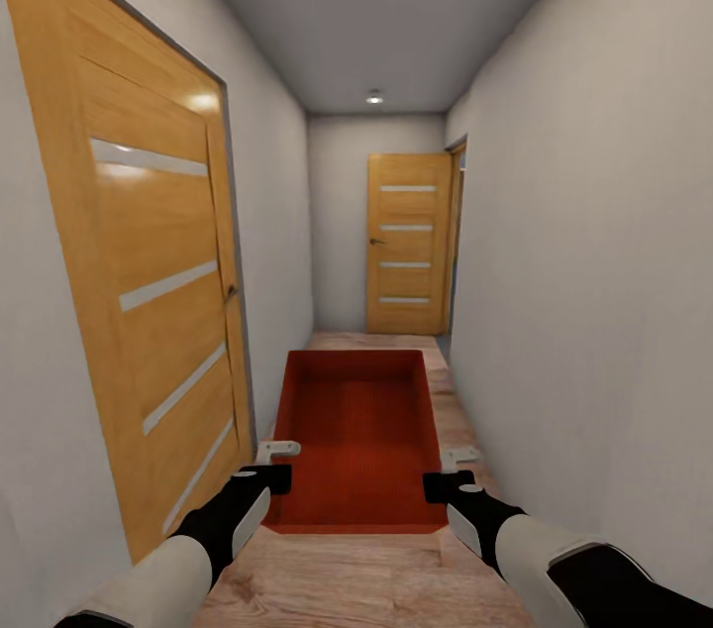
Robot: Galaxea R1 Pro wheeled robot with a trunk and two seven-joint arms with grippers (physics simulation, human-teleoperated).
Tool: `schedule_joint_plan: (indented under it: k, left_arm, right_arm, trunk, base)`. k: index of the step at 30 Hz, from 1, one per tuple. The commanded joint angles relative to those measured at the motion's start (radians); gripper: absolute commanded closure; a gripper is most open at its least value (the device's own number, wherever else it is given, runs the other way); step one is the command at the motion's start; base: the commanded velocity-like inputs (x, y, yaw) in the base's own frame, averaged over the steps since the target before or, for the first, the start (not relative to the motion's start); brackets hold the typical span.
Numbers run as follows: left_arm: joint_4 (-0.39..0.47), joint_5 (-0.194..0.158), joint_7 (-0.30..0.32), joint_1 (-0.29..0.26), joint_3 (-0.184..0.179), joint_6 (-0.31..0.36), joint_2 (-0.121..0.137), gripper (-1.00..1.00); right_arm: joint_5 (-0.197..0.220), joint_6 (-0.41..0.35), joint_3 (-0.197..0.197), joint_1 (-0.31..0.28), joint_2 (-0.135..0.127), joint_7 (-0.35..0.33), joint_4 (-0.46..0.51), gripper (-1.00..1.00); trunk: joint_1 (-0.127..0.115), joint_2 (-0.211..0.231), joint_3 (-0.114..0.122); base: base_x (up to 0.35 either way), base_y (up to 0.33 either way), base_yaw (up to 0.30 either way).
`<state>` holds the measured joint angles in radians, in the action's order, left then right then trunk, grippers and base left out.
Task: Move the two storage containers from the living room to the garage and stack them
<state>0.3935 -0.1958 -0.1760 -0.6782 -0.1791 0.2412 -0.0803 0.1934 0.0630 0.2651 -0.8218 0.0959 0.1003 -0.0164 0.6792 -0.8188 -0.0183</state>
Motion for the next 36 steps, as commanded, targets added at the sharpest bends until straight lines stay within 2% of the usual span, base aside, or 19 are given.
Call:
schedule_joint_plan:
  k: [1, 15, 36]
  left_arm:
    - [0.005, 0.001, -0.014, -0.001, 0.082, -0.02, 0.004, 1.0]
    - [0.004, 0.001, -0.014, -0.001, 0.082, -0.02, 0.007, 1.0]
    - [0.002, 0.001, -0.014, -0.001, 0.082, -0.02, 0.009, 1.0]
  right_arm:
    - [0.004, 0.001, -0.018, 0.0, 0.001, -0.003, -0.003, 1.0]
    - [0.006, -0.001, -0.018, 0.0, 0.001, -0.003, -0.003, 1.0]
    - [0.004, 0.0, -0.018, 0.0, 0.001, -0.002, -0.002, 1.0]
  trunk:
    - [0.001, -0.001, -0.002]
    - [0.001, -0.001, -0.002]
    - [0.001, -0.001, -0.002]
  base:
    - [0.326, 0.095, 0.0]
    - [0.326, 0.006, -0.241]
    - [0.326, 0.0, -0.008]
